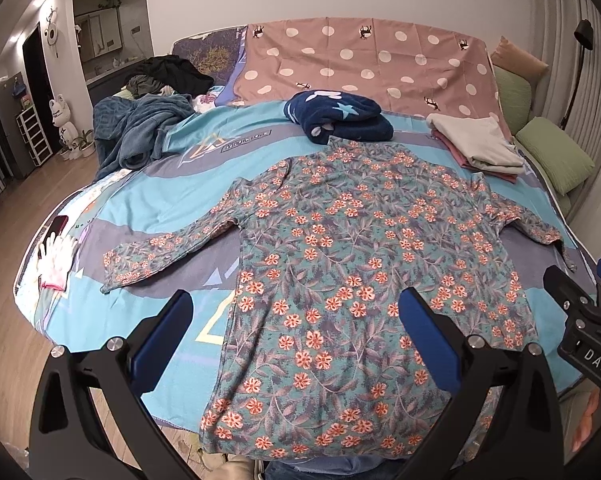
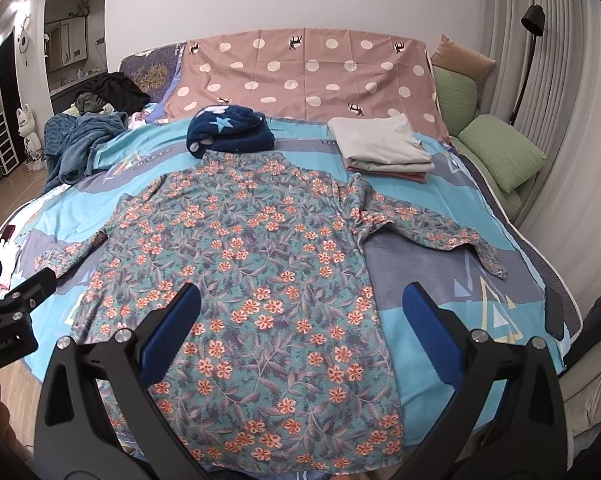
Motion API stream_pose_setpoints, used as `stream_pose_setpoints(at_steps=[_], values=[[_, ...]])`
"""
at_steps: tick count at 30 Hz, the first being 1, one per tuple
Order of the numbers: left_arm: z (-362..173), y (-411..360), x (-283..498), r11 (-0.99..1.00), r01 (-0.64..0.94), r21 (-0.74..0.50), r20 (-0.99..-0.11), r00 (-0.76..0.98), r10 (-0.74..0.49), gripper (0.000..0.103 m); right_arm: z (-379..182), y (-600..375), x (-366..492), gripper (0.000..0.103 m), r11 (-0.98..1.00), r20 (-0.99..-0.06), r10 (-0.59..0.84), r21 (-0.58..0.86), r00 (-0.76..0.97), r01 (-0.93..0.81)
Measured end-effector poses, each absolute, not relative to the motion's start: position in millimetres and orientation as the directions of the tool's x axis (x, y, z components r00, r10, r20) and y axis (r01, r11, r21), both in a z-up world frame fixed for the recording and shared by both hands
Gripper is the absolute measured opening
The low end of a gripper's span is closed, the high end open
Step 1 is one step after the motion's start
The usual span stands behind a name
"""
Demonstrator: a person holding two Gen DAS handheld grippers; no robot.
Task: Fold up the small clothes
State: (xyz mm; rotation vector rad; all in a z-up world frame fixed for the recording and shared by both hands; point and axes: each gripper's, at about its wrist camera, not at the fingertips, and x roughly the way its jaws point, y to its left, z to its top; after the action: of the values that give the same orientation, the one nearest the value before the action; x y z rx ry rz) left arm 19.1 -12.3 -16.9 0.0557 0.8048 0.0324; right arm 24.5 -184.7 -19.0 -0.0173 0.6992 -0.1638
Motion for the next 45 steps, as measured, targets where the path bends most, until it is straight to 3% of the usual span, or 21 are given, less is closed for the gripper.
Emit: stream_pose_setpoints(at_steps=[5, 10, 13, 16, 21, 26, 30, 36, 38, 43, 45], values=[[-32, -19, 34, 1.0, 0.009, 0.027, -0.746, 0.665, 0.014, 0.102, -34, -200, 37, 0.101, 0.981, -0.653, -0.185, -0.075, 0.735, 0.18], [-46, -46, 56, 0.996, 0.083, 0.015, -0.766, 0.642, -0.042, 0.102, -53, -260, 47, 0.101, 0.956, -0.664, -0.206, 0.021, 0.719, 0.293], [-52, -74, 70, 0.988, 0.144, 0.062, -0.775, 0.63, -0.043, 0.102, -67, -331, 43, 0.101, 0.897, -0.674, -0.211, 0.155, 0.708, 0.414], [-58, -111, 87, 0.964, 0.233, 0.128, -0.777, 0.627, -0.048, 0.102, -88, -426, 35, 0.101, 0.774, -0.671, -0.081, 0.424, 0.737, 0.471], [-67, -170, 113, 0.913, 0.37, 0.173, -0.789, 0.607, -0.096, 0.102, -151, -576, 33, 0.101, 0.398, -0.571, 0.156, 0.783, 0.806, 0.478], [-68, -212, 131, 0.878, 0.449, 0.169, -0.796, 0.587, -0.147, 0.102, -195, -650, 45, 0.095, 0.141, -0.546, 0.206, 0.837, 0.812, 0.528], [-71, -238, 143, 0.86, 0.485, 0.162, -0.804, 0.57, -0.17, 0.102, -212, -670, 70, 0.067, 0.159, -0.642, 0.216, 0.766, 0.735, 0.622], [-76, -270, 146, 0.82, 0.544, 0.179, -0.814, 0.55, -0.187, 0.102, -230, -686, 82, 0.065, 0.06, -0.604, 0.2, 0.794, 0.772, 0.605], [-75, -285, 148, 0.79, 0.584, 0.185, -0.817, 0.538, -0.207, 0.102, -234, -691, 83, 0.059, 0.042, -0.59, 0.183, 0.804, 0.786, 0.594], [-62, -325, 156, 0.72, 0.662, 0.21, -0.808, 0.532, -0.253, 0.102, -249, -692, 78, 0.015, -0.008, -0.571, 0.121, 0.817, 0.812, 0.576], [-57, -339, 159, 0.703, 0.681, 0.204, -0.803, 0.527, -0.278, 0.102, -259, -693, 74, 0.008, -0.048, -0.523, 0.116, 0.846, 0.844, 0.531]])
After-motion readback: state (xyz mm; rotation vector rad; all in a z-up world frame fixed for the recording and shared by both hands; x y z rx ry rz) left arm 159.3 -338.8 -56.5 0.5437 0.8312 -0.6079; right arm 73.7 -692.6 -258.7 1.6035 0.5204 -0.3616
